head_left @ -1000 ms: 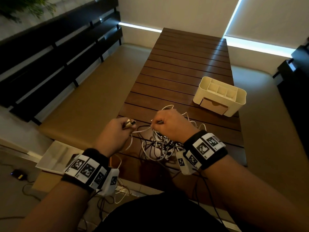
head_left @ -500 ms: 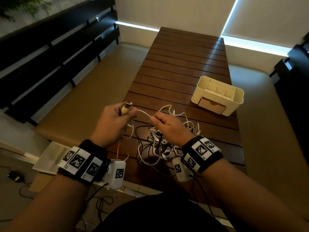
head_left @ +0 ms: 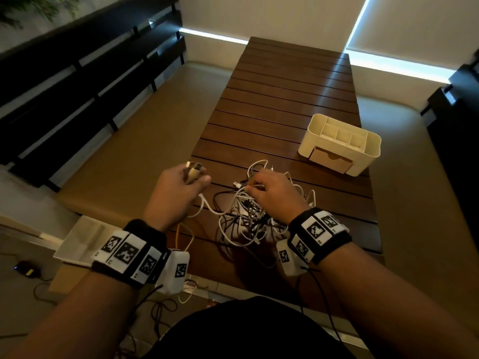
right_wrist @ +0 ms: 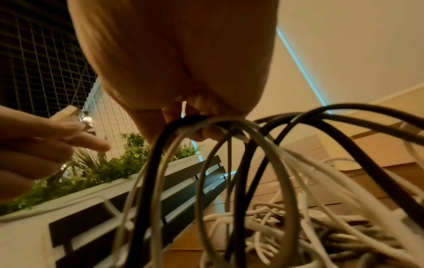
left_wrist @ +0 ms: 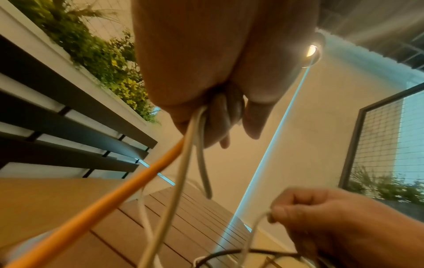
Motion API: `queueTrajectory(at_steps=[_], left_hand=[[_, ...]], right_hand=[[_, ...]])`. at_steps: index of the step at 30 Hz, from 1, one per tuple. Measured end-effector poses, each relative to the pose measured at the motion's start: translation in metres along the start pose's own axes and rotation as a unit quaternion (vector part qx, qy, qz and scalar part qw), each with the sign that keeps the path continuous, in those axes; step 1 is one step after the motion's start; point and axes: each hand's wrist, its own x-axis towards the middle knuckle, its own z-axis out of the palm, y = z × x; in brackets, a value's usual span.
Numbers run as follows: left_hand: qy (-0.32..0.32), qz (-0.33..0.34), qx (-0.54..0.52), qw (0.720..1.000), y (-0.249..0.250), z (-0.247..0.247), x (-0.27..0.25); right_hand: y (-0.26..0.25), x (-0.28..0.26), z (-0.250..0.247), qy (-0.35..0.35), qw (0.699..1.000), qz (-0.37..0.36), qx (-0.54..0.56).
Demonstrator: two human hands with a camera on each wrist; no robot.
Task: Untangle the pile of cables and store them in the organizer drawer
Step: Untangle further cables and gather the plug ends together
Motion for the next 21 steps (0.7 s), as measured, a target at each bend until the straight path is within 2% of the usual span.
queueTrajectory(at_steps=[4, 8, 12, 14, 18, 21], left_hand=[[-0.121, 0.033, 0.033, 0.992, 0.010, 0.020, -0.001], [-0.157, 0.040, 0.030, 0.986, 0.009, 0.024, 0.001], [-0.122, 0.071, 0.020, 0.990, 0.018, 0.020, -0.002], [-0.092, 0.076, -0.036, 0.992, 0.026, 0.018, -0.005], [-0.037, 0.035, -0.156, 0.986, 0.034, 0.001, -0.003], [-0.041, -0.006, -0.124, 0.991, 0.023, -0.009, 0.002]], right_hand=[[-0.020, -0.001, 0.003, 0.017, 0.995, -0.090, 0.045], [-0.023, -0.002, -0.001, 0.045, 0.991, -0.102, 0.077], [-0.021, -0.008, 0.001, 0.032, 0.992, -0.084, 0.093], [-0.019, -0.009, 0.004, 0.002, 0.994, -0.052, 0.099], [-0.002, -0.015, 0.006, -0.058, 0.996, 0.023, 0.069], [0.002, -0.018, -0.004, -0.067, 0.993, 0.058, 0.080]])
